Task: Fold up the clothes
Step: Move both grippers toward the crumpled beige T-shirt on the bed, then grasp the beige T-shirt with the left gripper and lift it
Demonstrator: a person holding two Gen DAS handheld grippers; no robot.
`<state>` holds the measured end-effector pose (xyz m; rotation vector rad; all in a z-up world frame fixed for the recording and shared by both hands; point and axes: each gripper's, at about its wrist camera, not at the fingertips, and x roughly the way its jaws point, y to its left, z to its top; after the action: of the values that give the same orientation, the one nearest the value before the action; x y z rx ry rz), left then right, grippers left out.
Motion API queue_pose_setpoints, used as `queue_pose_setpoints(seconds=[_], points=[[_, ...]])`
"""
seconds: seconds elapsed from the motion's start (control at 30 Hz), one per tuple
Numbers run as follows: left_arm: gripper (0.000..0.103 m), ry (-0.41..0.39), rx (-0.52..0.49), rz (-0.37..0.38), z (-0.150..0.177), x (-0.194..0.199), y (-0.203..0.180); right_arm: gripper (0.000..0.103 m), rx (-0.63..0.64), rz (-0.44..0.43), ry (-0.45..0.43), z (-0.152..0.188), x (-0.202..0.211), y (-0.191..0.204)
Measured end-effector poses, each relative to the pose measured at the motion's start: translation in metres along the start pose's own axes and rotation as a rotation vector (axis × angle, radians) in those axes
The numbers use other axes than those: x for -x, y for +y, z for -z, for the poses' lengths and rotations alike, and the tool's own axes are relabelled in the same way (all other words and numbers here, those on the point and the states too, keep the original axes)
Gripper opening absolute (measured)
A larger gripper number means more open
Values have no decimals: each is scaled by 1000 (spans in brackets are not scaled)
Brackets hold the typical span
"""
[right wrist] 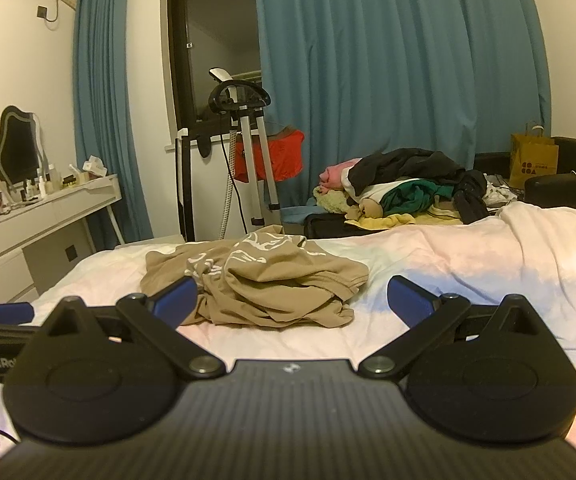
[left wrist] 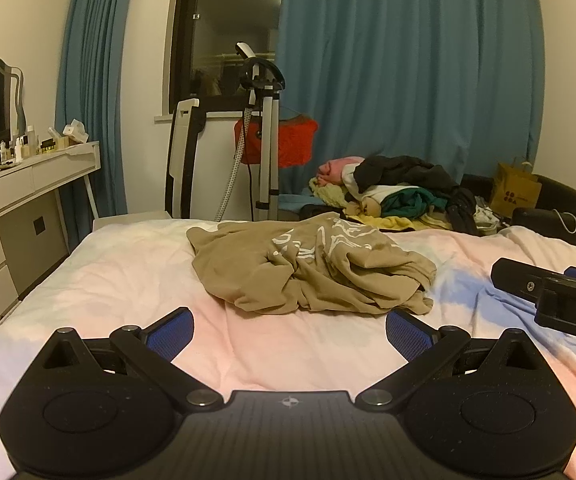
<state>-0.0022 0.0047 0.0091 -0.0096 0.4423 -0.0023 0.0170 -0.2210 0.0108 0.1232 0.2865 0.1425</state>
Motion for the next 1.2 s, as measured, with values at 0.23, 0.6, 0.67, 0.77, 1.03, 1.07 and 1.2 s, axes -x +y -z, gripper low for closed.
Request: queue_pose_setpoints(seconds=[0.23,0.6,0.67,0.77,1.03,1.07,1.2], points=[[103,0,9,2,2,-4,1,103,5,11,-6,3,1,4],[103,-3,14,5,3,-6,0,103,4,27,-2,4,1,4],[103,-9,11,6,4,-6,0,103,1,38,-6,4,1,3],[103,-15,11,10,4,-6,-1,103,-11,85,-25,1,4,1],[103,-16,32,41,9,-10,-1,103,-52,155,-115,-10,19,-12],[103,-4,33,50,10,-13,-3,103,-60,152,-112,-12,18,-14],[103,87,66,108,5,-48,-13,103,-79,224,-96,-11,15,-23]])
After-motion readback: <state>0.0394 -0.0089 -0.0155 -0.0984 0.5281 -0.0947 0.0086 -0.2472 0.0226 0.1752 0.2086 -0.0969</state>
